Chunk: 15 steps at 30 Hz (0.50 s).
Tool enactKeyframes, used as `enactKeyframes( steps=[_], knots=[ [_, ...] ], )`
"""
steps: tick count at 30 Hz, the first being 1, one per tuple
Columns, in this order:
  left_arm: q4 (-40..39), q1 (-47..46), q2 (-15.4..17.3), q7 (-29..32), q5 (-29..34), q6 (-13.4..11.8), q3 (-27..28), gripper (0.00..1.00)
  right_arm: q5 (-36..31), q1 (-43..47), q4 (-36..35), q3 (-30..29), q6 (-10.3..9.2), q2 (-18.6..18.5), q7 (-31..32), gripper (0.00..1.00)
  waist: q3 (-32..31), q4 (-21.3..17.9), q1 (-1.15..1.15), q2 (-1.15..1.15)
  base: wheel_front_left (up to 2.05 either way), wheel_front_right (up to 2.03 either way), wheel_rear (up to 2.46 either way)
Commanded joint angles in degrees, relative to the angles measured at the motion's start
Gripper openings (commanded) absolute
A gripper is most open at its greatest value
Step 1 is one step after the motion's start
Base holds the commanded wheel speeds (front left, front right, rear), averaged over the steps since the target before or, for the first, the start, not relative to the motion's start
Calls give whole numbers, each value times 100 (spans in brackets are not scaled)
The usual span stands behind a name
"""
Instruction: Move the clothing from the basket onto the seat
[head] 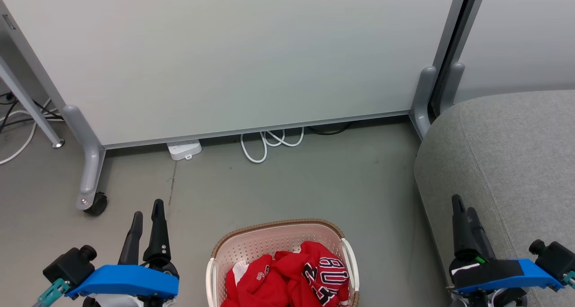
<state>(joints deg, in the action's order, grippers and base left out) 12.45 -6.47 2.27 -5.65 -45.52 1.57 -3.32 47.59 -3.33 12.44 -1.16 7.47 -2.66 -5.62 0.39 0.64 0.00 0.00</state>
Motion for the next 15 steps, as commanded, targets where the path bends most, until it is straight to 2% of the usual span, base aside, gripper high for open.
enactKeyframes(
  steps=[1, 15],
  knots=[
    [-41, -153, 47, -59, 199, -32, -34, 100, -181, -111, -46, 27, 2, -21, -56, 100, 0, 3, 0, 0, 0, 0, 0],
    [63, -225, 55, -285, 1219, -145, -262, 100, -1145, -128, 62, 107, 3, -24, -282, 100, -16, 30, 0, 0, 0, 0, 0]
  ],
)
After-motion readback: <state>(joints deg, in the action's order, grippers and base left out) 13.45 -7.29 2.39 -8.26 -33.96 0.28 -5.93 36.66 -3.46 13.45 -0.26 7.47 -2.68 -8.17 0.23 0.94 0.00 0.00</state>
